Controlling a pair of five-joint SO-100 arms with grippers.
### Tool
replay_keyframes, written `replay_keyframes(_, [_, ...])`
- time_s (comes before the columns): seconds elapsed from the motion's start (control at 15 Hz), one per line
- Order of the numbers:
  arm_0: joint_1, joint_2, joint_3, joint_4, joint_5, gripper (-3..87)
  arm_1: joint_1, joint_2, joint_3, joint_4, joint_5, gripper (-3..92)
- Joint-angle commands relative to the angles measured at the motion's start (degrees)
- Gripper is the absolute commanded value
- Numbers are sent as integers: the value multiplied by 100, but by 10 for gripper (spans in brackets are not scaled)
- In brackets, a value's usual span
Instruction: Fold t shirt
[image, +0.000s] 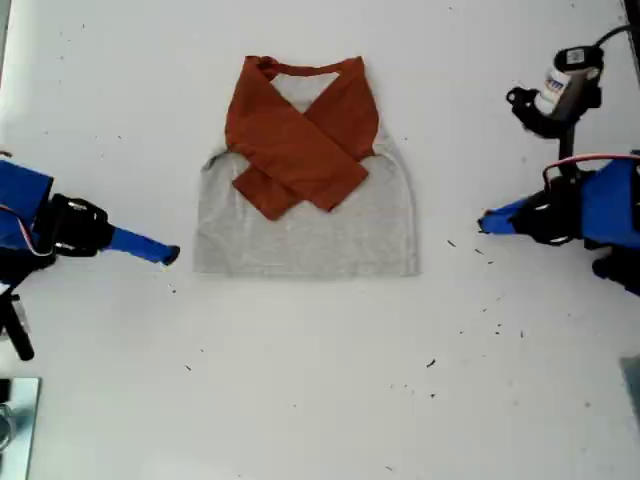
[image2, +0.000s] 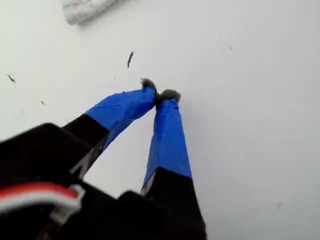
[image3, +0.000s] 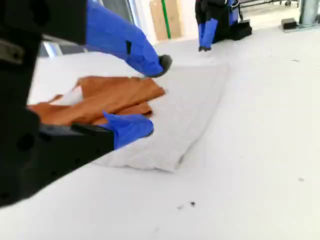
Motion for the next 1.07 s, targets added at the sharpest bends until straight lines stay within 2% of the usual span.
replay_keyframes(0.0, [334, 44, 44, 0, 413, 147, -105, 88, 290, 26, 1960, 37])
replay_keyframes(0.07, [290, 53, 44, -18, 413, 147, -105, 88, 281, 35, 1925, 37])
replay_keyframes(0.13, [141, 53, 44, -158, 431, 93, -132, 88, 272, 35, 1995, 41])
replay_keyframes(0.2, [229, 53, 44, -299, 448, -3, -158, 88, 272, -141, 2145, 36])
replay_keyframes(0.33, [114, 53, 44, -246, -589, -3, -88, 88, 167, -396, 2171, 35])
replay_keyframes(0.4, [316, 62, 18, -220, -466, -3, -88, 88, -26, -369, 2294, 33])
replay_keyframes(0.47, [272, 53, -35, -633, -123, -3, -79, 70, -299, -431, 2312, 32])
replay_keyframes(0.6, [387, -211, -404, -861, -967, -3, -114, -1538, -1679, -387, 2364, 32])
replay_keyframes(0.73, [606, -2443, -2197, -220, -1512, -4, -229, -4377, -3955, -114, 2109, 32])
replay_keyframes(0.87, [686, -4456, -4570, 650, -1477, -3, -308, -6319, -5915, 624, 2057, 33])
replay_keyframes(1.0, [668, -5168, -5845, 1450, -1230, -3, -413, -7673, -7638, 1494, 2109, 51])
